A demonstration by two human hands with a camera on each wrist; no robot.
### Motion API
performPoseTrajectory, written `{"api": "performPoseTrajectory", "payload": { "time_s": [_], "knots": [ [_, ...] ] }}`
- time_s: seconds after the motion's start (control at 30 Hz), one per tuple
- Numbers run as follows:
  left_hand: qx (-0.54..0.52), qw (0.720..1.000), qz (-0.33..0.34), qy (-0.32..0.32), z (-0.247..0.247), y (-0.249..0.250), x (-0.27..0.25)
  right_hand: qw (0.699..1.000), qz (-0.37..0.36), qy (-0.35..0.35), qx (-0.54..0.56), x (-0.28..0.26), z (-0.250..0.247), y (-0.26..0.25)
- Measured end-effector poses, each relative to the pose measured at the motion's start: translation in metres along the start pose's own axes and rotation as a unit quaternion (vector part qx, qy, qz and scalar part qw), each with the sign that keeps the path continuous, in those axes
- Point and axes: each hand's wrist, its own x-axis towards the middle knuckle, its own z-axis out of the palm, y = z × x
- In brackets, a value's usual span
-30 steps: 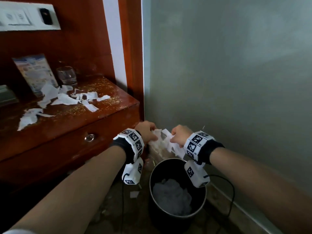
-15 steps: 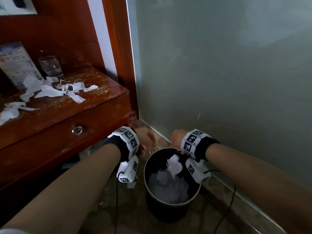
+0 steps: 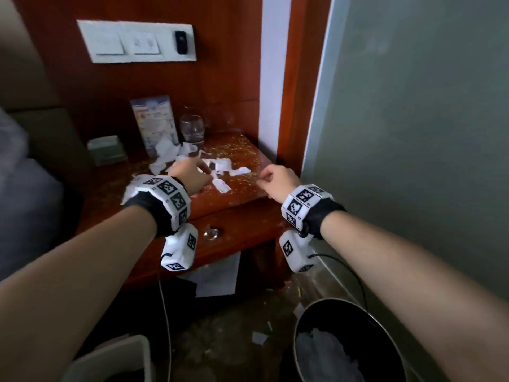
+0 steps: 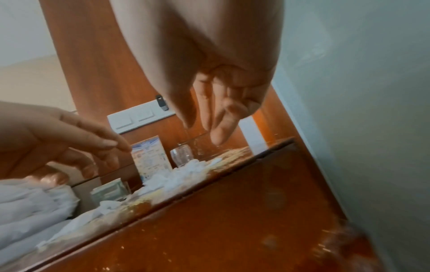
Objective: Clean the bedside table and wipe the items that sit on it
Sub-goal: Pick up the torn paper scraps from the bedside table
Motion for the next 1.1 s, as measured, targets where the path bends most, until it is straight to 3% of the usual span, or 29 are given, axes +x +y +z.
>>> {"api": "performPoseTrajectory", "payload": {
  "time_s": [0.1,0.23,0.4,0.63,0.77,1.1],
  "knots": [
    [0.027,0.997,-0.061,0.028,-0.037,-0.046,0.015,0.998,-0.017,-0.052,-0.042,0.029,0.022,-0.032],
    [0.109,0.989,-0.097,0.008,-0.063,-0.096,0.028,0.986,-0.021,-0.113,-0.124,0.063,0.048,-0.058],
    [0.175,0.981,-0.083,-0.010,-0.069,-0.124,0.043,0.963,-0.035,-0.157,-0.217,0.096,0.068,-0.067],
    [0.227,0.969,-0.057,-0.081,-0.060,-0.124,0.057,0.928,-0.031,-0.223,-0.297,0.114,0.074,-0.080],
    [0.263,0.959,-0.038,-0.093,-0.061,-0.122,0.064,0.936,-0.055,-0.200,-0.285,0.121,0.076,-0.081],
    [0.193,0.980,-0.045,0.025,-0.070,-0.116,0.065,0.970,-0.063,-0.070,-0.226,0.124,0.065,-0.073]
  ]
}}
